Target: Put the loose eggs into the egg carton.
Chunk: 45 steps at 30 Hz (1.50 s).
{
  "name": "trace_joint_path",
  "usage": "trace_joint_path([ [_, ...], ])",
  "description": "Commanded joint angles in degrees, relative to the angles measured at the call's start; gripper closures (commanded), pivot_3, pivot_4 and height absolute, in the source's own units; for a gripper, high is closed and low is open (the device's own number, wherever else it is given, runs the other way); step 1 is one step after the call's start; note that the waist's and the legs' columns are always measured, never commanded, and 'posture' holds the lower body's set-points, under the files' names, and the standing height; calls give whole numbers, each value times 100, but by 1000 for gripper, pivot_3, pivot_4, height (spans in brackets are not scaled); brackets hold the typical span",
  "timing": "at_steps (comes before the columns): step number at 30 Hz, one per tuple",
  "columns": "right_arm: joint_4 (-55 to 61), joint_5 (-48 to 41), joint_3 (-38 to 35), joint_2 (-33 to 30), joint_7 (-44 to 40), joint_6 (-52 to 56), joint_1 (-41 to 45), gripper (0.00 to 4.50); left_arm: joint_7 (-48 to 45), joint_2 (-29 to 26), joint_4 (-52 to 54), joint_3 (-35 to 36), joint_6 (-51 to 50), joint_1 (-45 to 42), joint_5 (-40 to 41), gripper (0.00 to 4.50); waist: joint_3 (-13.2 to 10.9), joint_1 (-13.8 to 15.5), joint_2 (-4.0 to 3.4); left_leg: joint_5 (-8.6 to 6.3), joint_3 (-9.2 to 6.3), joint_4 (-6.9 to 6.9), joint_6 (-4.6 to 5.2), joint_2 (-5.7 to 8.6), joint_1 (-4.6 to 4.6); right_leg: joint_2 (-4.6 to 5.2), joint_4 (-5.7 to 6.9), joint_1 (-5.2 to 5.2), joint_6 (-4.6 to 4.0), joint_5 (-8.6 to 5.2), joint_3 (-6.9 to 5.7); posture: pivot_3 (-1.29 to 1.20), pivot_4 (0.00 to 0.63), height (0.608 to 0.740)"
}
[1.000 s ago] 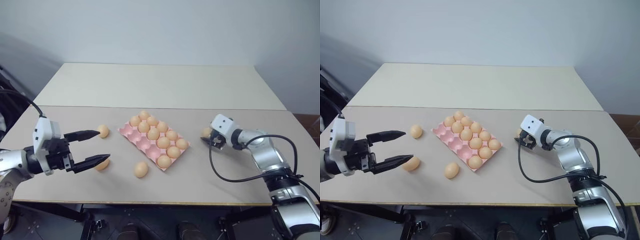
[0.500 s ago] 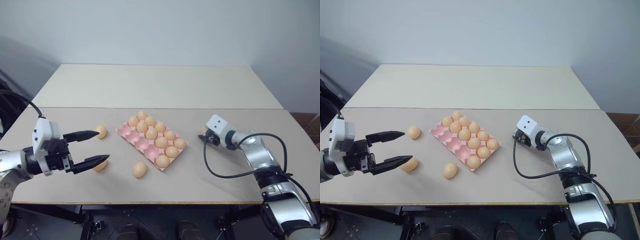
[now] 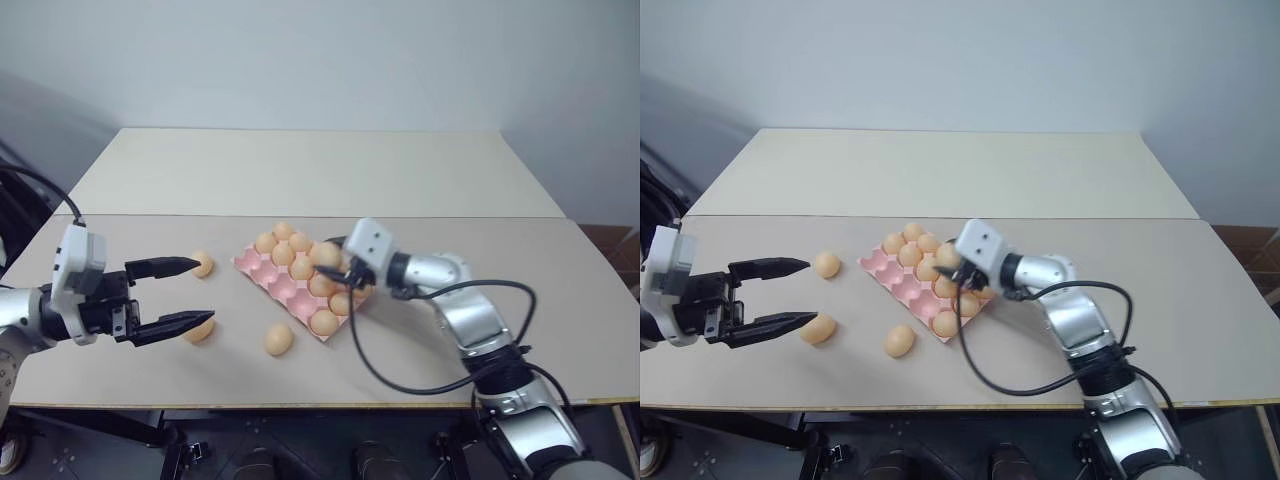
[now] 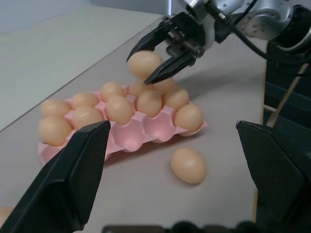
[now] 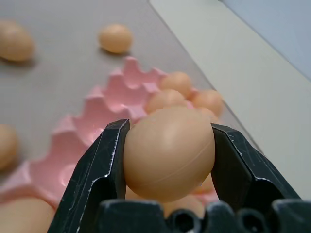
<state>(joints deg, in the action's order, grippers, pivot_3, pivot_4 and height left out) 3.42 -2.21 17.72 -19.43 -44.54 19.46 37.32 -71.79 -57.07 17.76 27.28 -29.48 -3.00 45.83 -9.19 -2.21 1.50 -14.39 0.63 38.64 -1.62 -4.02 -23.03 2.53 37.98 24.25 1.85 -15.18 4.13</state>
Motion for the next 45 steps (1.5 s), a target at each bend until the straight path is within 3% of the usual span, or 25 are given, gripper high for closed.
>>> trace_joint_path([
  [1,-18,166,155,53,4,-87,194,2241,-233,-136,-35,-31,22,-117,44,0,0,4,0,0,0,1,0,0,-2,0,-1,0,0,0,0,0,150,740],
  [11,-11,273,551,87,-308,-247,147,2241,-581,-279,28,81,31,178,-40,0,-1,-30,-1,0,0,1,0,-1,1,-1,2,2,-1,-1,1,0,150,740],
  [18,87,336,675,104,-402,-302,70,17,-519,-256,101,131,8,229,-18,0,-1,-28,-1,0,0,2,0,-1,0,-1,1,2,-1,-1,1,0,150,740],
  [26,520,-114,49,-129,-486,-146,-42,17,-443,-258,26,137,10,210,-63,0,-1,-23,-1,0,0,2,0,-1,-2,0,0,3,-1,-1,0,0,150,740],
  [40,1781,-2481,-2649,-2758,-2592,-241,-2031,17,-632,-377,-793,965,203,840,-540,0,-3,101,1,-1,3,0,1,-1,7,1,-6,-6,-2,-3,0,0,150,740],
  [45,1723,-2650,-3007,-3147,-2819,-357,-2479,17,-723,-404,-962,1043,310,919,-698,0,-3,95,2,-1,5,1,1,-1,18,0,-3,-15,-3,-4,2,0,150,740],
])
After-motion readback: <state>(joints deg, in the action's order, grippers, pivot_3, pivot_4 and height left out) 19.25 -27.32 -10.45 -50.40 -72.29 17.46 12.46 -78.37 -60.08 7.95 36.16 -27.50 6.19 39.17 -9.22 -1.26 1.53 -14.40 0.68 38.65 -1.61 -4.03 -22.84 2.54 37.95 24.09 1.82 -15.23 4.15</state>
